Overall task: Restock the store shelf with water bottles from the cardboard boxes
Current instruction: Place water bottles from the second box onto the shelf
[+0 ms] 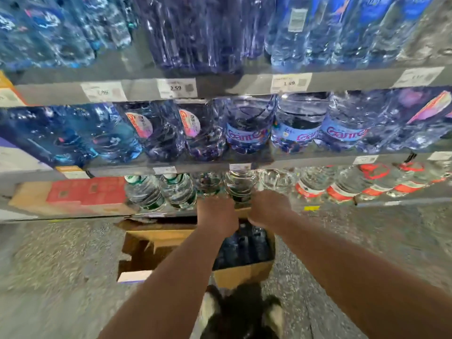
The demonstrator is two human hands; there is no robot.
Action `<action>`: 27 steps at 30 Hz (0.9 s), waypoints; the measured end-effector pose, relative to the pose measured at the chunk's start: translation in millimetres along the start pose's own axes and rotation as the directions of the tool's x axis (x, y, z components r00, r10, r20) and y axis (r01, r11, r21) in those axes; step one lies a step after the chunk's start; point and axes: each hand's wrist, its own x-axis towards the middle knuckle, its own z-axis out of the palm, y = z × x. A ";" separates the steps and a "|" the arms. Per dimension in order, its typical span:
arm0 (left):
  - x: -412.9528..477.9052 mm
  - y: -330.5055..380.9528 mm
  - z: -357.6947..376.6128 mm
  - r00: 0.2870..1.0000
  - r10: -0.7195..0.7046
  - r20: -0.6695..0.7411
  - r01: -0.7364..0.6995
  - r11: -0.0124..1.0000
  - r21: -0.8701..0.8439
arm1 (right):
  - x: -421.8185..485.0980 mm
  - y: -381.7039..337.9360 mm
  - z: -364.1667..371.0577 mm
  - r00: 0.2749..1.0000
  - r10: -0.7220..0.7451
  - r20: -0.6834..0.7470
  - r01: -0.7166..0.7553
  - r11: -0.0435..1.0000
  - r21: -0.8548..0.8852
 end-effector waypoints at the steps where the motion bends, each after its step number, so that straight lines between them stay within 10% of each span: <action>1: 6.5 -1.9 10.4 1.000 0.003 0.019 -0.003 1.000 -0.001 | 7.4 0.0 11.0 1.000 0.000 0.031 0.000 1.000 -0.001; 17: 109.4 1.9 311.8 0.923 -0.135 0.360 0.270 0.894 -0.357 | 129.8 45.6 305.3 0.928 0.160 0.337 -0.242 0.946 0.217; 27: 175.7 29.9 445.8 0.780 -0.342 0.525 0.619 0.550 -0.561 | 205.4 83.0 448.3 0.916 0.189 0.353 -0.303 0.904 0.302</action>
